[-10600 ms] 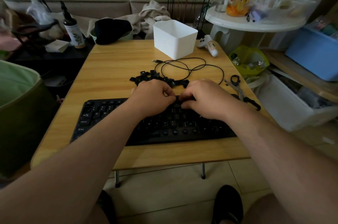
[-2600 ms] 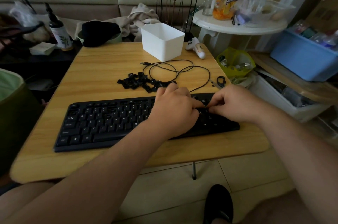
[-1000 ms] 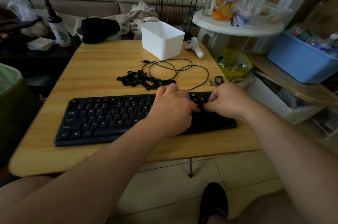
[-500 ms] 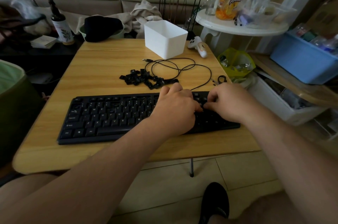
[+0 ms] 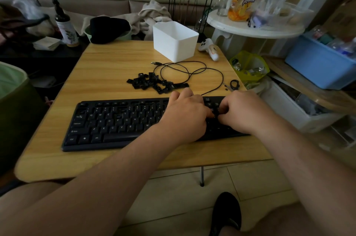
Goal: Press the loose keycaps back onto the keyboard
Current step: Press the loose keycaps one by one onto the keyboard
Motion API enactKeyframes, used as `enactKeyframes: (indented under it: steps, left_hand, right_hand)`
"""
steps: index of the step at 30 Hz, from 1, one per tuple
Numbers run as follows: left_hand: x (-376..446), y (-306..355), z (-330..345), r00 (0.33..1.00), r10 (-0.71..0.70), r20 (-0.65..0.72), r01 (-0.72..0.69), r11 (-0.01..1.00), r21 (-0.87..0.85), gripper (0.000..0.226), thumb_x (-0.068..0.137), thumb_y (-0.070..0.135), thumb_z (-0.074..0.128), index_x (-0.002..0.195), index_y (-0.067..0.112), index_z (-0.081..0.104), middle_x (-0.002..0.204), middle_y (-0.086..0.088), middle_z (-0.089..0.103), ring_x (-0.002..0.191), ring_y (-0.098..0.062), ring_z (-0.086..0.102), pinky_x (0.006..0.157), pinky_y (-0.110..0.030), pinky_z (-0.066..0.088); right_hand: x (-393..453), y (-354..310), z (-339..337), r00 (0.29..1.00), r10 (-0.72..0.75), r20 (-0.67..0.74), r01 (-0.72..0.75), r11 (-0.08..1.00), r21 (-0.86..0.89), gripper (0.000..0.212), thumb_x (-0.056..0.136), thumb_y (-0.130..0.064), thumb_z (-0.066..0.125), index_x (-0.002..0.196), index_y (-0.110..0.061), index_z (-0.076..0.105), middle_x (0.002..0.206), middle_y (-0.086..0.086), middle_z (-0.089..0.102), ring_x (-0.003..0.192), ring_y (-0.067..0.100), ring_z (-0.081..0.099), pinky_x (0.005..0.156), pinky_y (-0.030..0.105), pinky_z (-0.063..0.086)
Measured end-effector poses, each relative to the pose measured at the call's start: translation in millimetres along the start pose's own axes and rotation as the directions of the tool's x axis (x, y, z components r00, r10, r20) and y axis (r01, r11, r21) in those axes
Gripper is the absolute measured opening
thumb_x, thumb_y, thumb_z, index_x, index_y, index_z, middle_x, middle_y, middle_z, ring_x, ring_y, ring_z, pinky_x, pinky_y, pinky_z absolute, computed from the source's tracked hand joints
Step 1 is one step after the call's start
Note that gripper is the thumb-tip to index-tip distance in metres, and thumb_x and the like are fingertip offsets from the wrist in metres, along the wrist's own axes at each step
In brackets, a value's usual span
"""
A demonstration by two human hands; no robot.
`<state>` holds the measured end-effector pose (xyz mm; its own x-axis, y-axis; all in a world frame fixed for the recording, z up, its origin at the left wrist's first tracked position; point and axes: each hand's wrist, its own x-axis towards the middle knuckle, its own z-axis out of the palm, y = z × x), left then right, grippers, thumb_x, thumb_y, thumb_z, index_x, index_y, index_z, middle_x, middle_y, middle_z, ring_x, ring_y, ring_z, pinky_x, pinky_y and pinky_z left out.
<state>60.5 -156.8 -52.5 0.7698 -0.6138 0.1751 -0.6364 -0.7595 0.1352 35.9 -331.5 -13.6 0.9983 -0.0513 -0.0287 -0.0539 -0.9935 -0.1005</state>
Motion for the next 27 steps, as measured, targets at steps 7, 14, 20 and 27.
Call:
enactKeyframes:
  steps: [7, 14, 20, 27]
  left_hand:
    - [0.2, -1.1, -2.8, 1.0, 0.008, 0.019, -0.008, 1.0, -0.015, 0.042, 0.101, 0.033, 0.046, 0.135, 0.051, 0.062, 0.126, 0.009, 0.058, 0.122, -0.024, 0.04, 0.104, -0.048, 0.033]
    - [0.8, -12.7, -5.3, 0.998, 0.053, 0.021, -0.051, 0.996, -0.078, 0.042, 0.102, 0.033, 0.043, 0.131, 0.052, 0.065, 0.121, 0.02, 0.059, 0.12, -0.019, 0.038, 0.102, -0.044, 0.029]
    - [0.4, -15.0, -4.4, 0.998, 0.059, 0.016, -0.058, 0.995, -0.084, 0.041, 0.102, 0.032, 0.044, 0.128, 0.053, 0.066, 0.11, 0.021, 0.05, 0.119, -0.019, 0.037, 0.101, -0.042, 0.029]
    - [1.0, -15.2, -3.5, 0.998, 0.064, 0.013, -0.062, 0.995, -0.084, 0.041, 0.102, 0.032, 0.044, 0.129, 0.053, 0.067, 0.11, 0.02, 0.051, 0.118, -0.019, 0.037, 0.097, -0.04, 0.027]
  right_hand:
    - [2.8, 13.6, -9.3, 0.997, 0.073, 0.016, -0.075, 0.982, 0.171, 0.011, 0.083, -0.029, 0.081, 0.093, -0.033, 0.079, 0.088, -0.014, 0.069, 0.083, 0.006, 0.063, 0.069, 0.028, 0.054]
    - [0.5, 12.8, -9.0, 0.999, -0.003, 0.034, -0.001, 0.993, 0.115, 0.006, 0.089, -0.034, 0.076, 0.094, -0.033, 0.078, 0.083, -0.013, 0.07, 0.078, 0.004, 0.062, 0.064, 0.024, 0.052]
    - [4.4, -0.7, -4.0, 0.998, -0.068, -0.013, 0.067, 0.996, -0.052, 0.009, 0.085, -0.036, 0.076, 0.082, -0.029, 0.079, 0.072, -0.008, 0.066, 0.073, 0.011, 0.06, 0.066, 0.031, 0.055]
    - [6.5, -3.9, -4.3, 0.998, -0.053, 0.028, 0.055, 0.995, -0.078, 0.01, 0.089, -0.031, 0.075, 0.081, -0.029, 0.08, 0.072, -0.006, 0.067, 0.074, 0.014, 0.06, 0.067, 0.031, 0.055]
